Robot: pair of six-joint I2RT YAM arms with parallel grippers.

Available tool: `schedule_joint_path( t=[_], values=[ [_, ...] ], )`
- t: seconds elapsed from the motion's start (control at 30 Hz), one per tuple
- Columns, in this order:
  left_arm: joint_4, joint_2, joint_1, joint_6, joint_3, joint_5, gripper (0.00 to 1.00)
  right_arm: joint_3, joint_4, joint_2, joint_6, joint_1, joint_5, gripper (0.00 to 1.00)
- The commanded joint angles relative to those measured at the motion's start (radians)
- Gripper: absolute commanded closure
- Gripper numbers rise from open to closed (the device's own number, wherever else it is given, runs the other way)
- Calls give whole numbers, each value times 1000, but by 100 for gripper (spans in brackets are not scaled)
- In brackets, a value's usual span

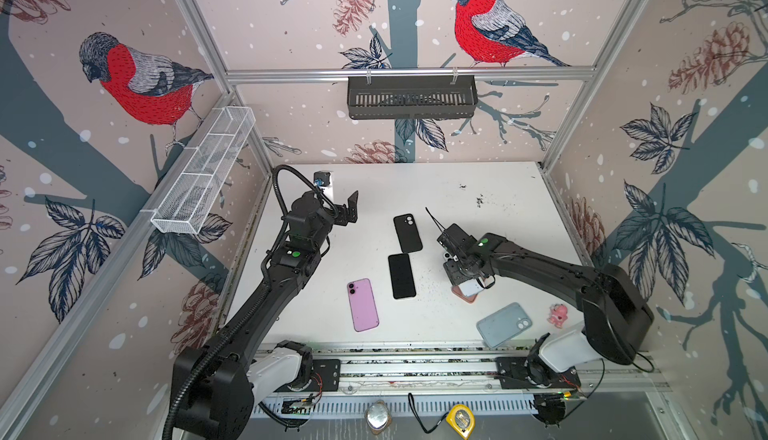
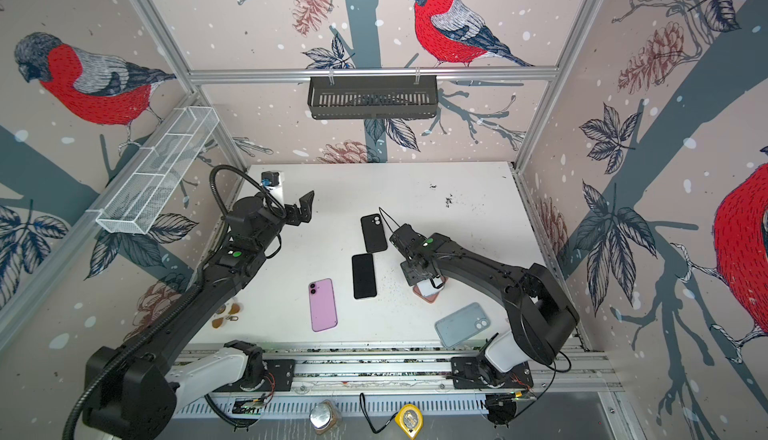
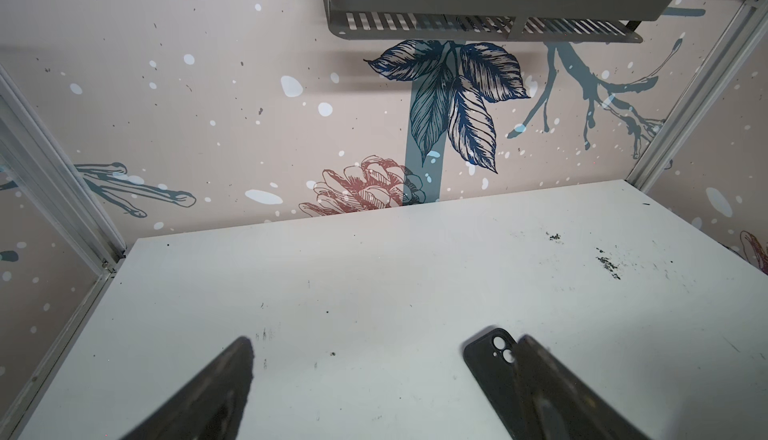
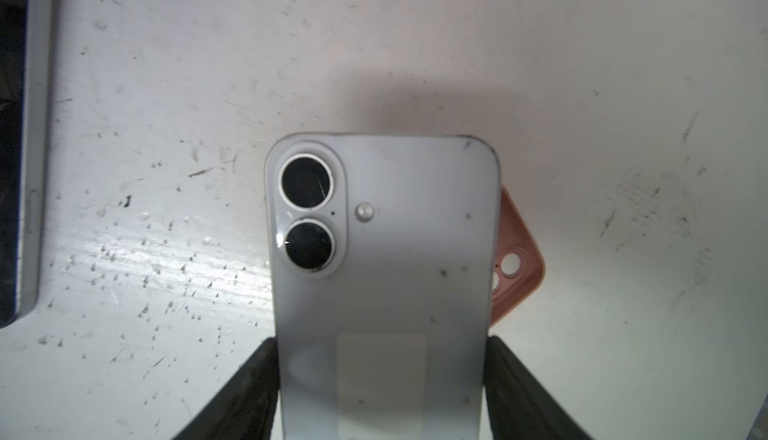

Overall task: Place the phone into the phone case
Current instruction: 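Lift the white phone and carry it over the pink case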

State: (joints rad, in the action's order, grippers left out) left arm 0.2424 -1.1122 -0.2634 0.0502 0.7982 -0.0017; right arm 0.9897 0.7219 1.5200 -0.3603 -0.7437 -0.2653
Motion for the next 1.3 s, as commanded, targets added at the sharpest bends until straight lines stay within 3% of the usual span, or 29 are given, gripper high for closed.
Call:
schedule_joint_path(
  t=[0.0, 0.23, 0.8, 1.0, 1.27],
  values=[
    [31, 8, -1, -15, 1, -1, 3, 9, 31, 12, 18, 33, -16, 38],
    [31, 6, 0, -9, 3, 9, 3, 16, 39, 66, 53, 63, 43, 38],
    [29, -3, -1, -9, 5, 11, 3, 29, 90, 154, -11, 47, -90, 39],
    [29, 0, -2, -10, 4, 8, 3, 24, 71, 191, 10, 47, -56, 23],
    [31, 3, -2, -10, 3, 8, 3, 4, 14, 224, 10, 61, -20, 11]
  ],
)
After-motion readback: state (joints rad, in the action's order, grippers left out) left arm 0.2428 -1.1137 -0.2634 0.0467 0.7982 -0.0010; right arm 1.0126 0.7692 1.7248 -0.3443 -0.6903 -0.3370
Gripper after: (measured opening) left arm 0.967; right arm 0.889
